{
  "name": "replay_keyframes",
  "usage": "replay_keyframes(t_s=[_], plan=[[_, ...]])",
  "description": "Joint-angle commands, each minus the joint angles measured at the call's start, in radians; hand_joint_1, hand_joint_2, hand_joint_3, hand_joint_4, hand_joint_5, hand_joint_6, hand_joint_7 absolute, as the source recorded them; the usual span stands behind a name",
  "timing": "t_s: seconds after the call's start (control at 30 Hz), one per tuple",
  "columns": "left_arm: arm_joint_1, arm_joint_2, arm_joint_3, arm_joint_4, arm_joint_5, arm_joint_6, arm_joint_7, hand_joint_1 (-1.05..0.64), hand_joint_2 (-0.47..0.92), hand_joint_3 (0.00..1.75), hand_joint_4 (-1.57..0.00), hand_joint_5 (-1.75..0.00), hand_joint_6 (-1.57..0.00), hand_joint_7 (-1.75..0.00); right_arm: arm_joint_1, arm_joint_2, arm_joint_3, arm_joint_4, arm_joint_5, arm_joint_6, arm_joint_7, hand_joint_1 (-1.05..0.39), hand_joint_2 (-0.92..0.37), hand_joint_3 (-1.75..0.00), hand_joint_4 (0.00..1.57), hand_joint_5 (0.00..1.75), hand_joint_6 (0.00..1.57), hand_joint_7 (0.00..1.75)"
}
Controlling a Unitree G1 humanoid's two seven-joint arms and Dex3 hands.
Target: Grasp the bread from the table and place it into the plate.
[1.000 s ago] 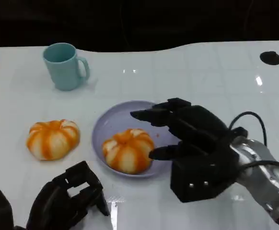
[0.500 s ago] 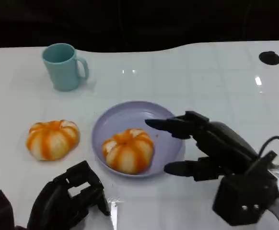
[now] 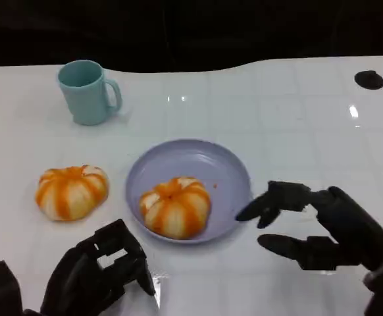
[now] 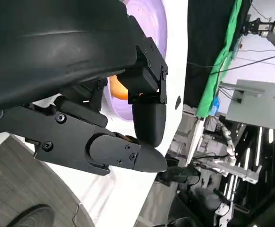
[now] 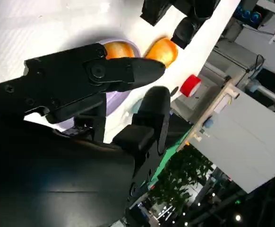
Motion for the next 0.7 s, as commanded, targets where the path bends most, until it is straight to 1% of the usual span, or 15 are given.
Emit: replay_keyframes(t_s=[0.03,0.13,0.2,0.27,0.33,0.43,0.57,0.7], plan=[[0.012,0.011,-0.001,-0.016,-0.005,0.004,-0.004,-0.62,0.92,0.11,-0.69,-1.75,-0.65,-1.45,0.059,-0.01,-0.035,-0.018,0.104,-0.002,0.05,-0.37,-0.57,-1.07,0.6,1.64,0.63,1.34],[0.013,0.012,0.0,-0.019,-0.01,0.011,-0.006,-0.62,0.92,0.1,-0.69,-1.75,-0.64,-1.45,0.094,0.005,-0.044,-0.004,0.175,-0.017,0.091,-0.37,-0.54,-1.13,0.61,1.68,0.63,1.37],[0.013,0.012,0.003,-0.023,-0.018,0.024,-0.006,-0.61,0.92,0.09,-0.69,-1.75,-0.64,-1.44,0.106,0.014,-0.05,0.012,0.194,-0.037,0.107,-0.38,-0.54,-1.15,0.61,1.69,0.62,1.39],[0.013,0.015,0.002,-0.024,-0.013,0.024,-0.005,-0.61,0.92,0.09,-0.69,-1.75,-0.64,-1.43,0.141,0.023,-0.05,0.022,0.212,-0.038,0.123,-0.37,-0.53,-1.15,0.61,1.71,0.61,1.41],[0.011,0.016,0.002,-0.019,-0.013,0.021,-0.012,-0.61,0.92,0.1,-0.68,-1.75,-0.64,-1.43,0.168,0.034,-0.052,0.033,0.209,-0.05,0.124,-0.35,-0.53,-1.11,0.63,1.72,0.58,1.42],[0.009,0.016,0.003,-0.016,-0.013,0.022,-0.014,-0.61,0.92,0.09,-0.69,-1.75,-0.65,-1.42,0.189,0.053,-0.059,0.036,0.2,-0.055,0.113,-0.33,-0.54,-1.11,0.64,1.74,0.56,1.44],[0.009,0.015,0.003,-0.016,-0.011,0.017,-0.013,-0.61,0.92,0.09,-0.69,-1.75,-0.66,-1.42,0.189,0.077,-0.08,0.062,0.185,-0.082,0.094,-0.34,-0.54,-1.13,0.63,1.75,0.53,1.47],[0.012,0.018,0.002,-0.018,-0.01,0.014,-0.016,-0.61,0.92,0.1,-0.69,-1.75,-0.66,-1.42,0.183,0.096,-0.094,0.094,0.196,-0.097,0.096,-0.38,-0.56,-1.14,0.62,1.75,0.52,1.54]])
